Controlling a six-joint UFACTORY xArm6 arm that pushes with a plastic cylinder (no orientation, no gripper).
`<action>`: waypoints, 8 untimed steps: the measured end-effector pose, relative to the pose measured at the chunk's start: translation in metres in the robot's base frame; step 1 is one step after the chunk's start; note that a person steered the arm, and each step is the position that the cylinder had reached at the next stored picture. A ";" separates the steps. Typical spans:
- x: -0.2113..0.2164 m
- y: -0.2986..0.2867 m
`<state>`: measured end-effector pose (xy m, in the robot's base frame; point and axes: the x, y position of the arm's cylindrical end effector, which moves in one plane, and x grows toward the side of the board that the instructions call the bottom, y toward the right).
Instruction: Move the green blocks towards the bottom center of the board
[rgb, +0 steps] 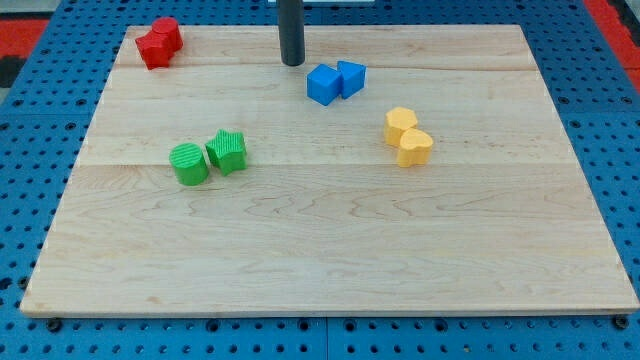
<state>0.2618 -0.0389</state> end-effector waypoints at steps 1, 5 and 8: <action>0.000 0.000; 0.109 0.014; 0.072 -0.094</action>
<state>0.3336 -0.1330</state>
